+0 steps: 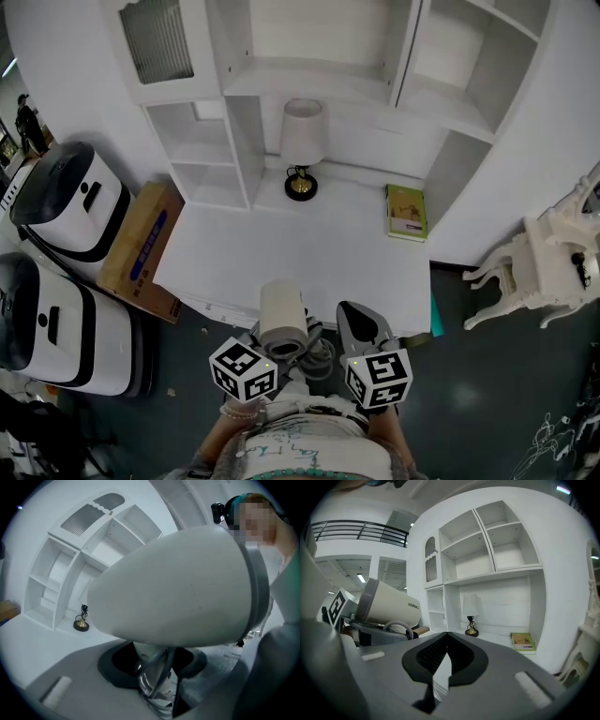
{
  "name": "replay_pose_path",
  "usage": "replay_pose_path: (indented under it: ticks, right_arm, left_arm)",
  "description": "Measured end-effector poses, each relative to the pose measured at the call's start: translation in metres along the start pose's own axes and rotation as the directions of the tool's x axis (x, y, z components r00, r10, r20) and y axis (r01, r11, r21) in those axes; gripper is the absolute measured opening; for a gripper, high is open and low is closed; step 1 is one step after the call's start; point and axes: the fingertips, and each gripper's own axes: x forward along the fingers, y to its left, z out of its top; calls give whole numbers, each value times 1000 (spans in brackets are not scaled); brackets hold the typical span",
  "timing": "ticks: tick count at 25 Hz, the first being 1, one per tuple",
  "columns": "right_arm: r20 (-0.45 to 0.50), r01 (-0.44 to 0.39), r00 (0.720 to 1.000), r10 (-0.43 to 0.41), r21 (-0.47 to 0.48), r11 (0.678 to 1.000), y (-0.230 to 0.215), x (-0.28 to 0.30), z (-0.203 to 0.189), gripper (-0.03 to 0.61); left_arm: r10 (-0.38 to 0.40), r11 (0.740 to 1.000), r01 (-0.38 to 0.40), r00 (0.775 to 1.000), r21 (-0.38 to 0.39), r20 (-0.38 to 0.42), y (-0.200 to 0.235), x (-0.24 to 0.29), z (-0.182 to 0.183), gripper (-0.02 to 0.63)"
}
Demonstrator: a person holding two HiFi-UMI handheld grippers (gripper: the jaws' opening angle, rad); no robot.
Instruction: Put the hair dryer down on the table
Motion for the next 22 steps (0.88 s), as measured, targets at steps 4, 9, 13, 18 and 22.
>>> replay_pose_path:
  ticks: [4,9,13,18,22]
  right_arm:
    - [1,15,1000,-15,2,1000,5,6,0,28]
    - [-2,41,999,-41,15,999,4,9,-3,28]
    - [-6,53,999,-53,23,998,0,10,-6,28]
    - [0,51,999,-51,20,998,-1,13,0,28]
    - [-3,34,999,-34,12,999,-3,18,2,28]
  left_arm:
    - [-9,1000,9,1000,2,0,9,-5,3,172]
    - [-21,1000,21,1000,4,-6,18,-7,4,172]
    - [-27,1000,27,1000,2,-6,22,-5,6,172]
    - [-27,1000,27,1000,-3,-2,25,-4,11,172]
    - [-13,1000,13,1000,-7,3,28,-1,12,172]
